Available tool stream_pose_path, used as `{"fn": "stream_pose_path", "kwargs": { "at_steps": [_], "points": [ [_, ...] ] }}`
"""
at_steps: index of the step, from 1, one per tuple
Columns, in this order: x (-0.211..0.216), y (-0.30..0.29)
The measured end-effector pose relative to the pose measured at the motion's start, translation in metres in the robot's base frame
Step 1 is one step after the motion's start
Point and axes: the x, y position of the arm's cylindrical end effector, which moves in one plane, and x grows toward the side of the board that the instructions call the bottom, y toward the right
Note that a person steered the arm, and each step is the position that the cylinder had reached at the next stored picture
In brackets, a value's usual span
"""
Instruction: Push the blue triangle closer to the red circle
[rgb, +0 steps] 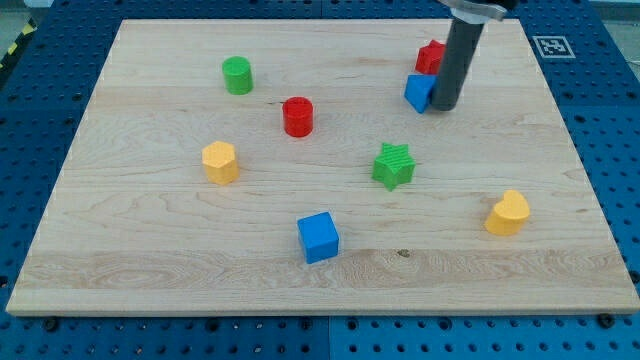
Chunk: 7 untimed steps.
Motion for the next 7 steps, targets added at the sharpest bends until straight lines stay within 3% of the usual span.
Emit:
{"fn": "stream_pose_path", "kwargs": {
  "at_steps": [4,7],
  "points": [
    [-0.074,-0.04],
    [-0.053,-0.033]
  ]
}}
